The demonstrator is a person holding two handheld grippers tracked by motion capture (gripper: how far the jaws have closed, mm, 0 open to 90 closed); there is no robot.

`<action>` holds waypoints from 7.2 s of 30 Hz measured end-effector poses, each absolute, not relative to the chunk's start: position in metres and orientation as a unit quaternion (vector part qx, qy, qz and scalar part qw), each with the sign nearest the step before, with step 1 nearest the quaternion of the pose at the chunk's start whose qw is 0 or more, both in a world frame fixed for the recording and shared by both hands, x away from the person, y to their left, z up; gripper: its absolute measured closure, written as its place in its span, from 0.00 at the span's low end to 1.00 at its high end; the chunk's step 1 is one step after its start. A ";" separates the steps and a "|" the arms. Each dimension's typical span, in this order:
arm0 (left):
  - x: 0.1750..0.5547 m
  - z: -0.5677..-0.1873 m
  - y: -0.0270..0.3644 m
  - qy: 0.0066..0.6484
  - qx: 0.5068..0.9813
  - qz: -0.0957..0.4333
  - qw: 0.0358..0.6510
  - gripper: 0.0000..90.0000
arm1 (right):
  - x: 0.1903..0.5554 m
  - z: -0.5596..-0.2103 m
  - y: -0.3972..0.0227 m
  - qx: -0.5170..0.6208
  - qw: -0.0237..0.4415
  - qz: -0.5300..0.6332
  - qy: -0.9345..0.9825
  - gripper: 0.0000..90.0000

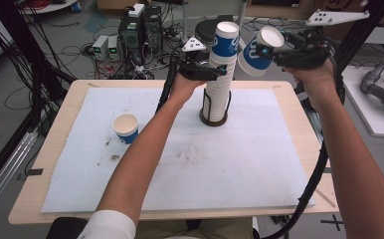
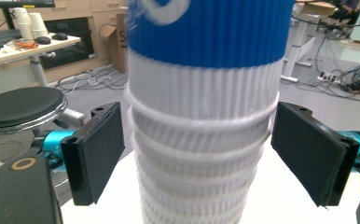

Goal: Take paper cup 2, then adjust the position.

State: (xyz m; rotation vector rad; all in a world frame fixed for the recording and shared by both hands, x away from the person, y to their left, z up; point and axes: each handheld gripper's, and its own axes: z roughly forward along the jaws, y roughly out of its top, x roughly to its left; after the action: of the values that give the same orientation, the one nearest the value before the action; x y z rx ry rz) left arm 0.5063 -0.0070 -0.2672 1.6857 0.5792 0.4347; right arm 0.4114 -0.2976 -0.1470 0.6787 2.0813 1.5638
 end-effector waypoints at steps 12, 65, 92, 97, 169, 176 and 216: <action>0.479 -0.277 0.019 0.235 0.716 0.166 0.636 0.18 | 0.381 -0.199 -0.302 0.248 0.183 0.559 0.770 0.32; 0.351 -0.345 0.097 0.183 0.714 0.145 0.660 0.18 | 0.356 -0.290 -0.262 0.233 0.154 0.537 0.796 0.32; 0.327 -0.371 0.083 0.110 0.747 0.094 0.649 0.18 | 0.332 -0.311 -0.219 0.177 0.096 0.564 0.801 0.32; 0.326 -0.372 0.082 0.090 0.748 0.087 0.652 0.18 | 0.329 -0.313 -0.214 0.169 0.078 0.571 0.800 0.32; 0.323 -0.364 0.081 0.045 0.830 0.037 0.554 0.29 | 0.346 -0.286 -0.156 0.001 -0.004 0.388 0.922 0.16; 0.321 -0.365 0.078 0.032 0.839 0.035 0.542 0.29 | 0.345 -0.294 -0.148 -0.009 -0.012 0.356 0.934 0.16; 0.330 -0.368 0.099 0.082 0.746 0.018 0.660 0.15 | 0.340 -0.321 -0.205 0.071 0.004 0.487 0.871 0.31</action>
State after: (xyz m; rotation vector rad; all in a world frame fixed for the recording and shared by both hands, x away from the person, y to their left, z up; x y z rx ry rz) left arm 0.3297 0.0994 -0.3682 1.6881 0.1850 0.0399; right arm 0.3403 -0.2048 -0.3212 0.2218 2.7295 1.5252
